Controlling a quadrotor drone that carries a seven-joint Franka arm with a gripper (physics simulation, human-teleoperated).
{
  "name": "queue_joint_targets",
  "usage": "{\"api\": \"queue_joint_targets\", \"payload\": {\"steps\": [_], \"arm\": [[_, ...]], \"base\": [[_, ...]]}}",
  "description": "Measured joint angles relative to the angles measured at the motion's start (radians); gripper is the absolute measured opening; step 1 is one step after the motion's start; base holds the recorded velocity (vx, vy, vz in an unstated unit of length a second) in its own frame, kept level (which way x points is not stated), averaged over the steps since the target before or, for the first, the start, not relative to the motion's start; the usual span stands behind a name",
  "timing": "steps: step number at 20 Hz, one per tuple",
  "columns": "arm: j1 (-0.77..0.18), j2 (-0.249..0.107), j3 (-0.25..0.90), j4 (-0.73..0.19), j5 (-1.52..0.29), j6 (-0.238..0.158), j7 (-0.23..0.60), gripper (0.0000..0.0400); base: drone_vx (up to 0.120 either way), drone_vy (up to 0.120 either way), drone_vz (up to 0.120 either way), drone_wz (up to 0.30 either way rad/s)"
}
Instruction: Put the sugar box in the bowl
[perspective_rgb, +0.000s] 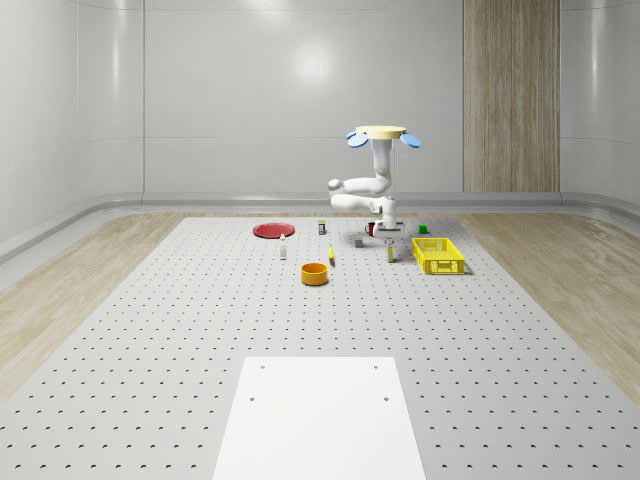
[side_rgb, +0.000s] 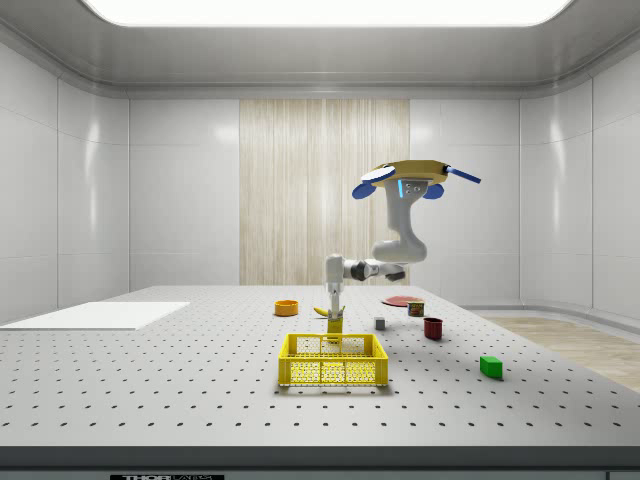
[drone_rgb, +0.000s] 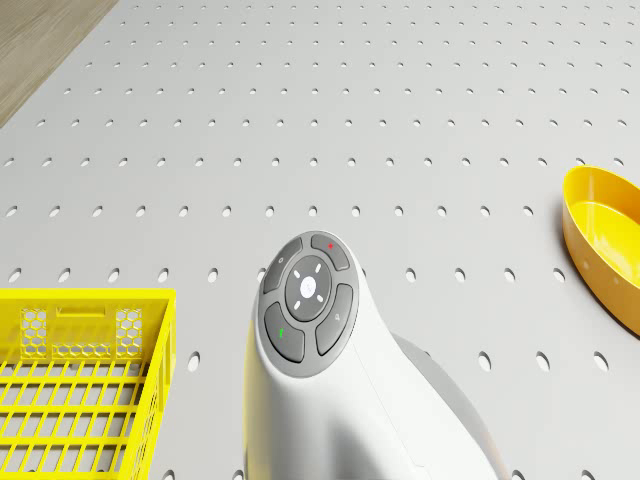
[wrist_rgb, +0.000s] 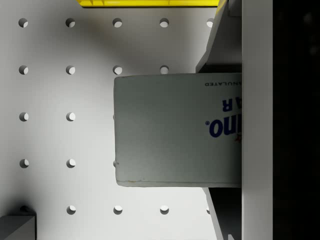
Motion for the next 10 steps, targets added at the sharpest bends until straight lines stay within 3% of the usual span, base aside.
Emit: {"api": "queue_joint_targets", "payload": {"steps": [4, 7, 10], "arm": [[0.000, 0.001, 0.038, -0.010, 0.036, -0.016, 0.002, 0.0165], [0.000, 0.002, 0.074, -0.017, 0.070, -0.028, 0.007, 0.0165], [-0.002, 0.000, 0.097, -0.021, 0.093, -0.034, 0.010, 0.0165]], "base": [[0.000, 0.000, 0.010, 0.000], [0.013, -0.013, 0.120, 0.000], [0.120, -0.120, 0.120, 0.000]]}}
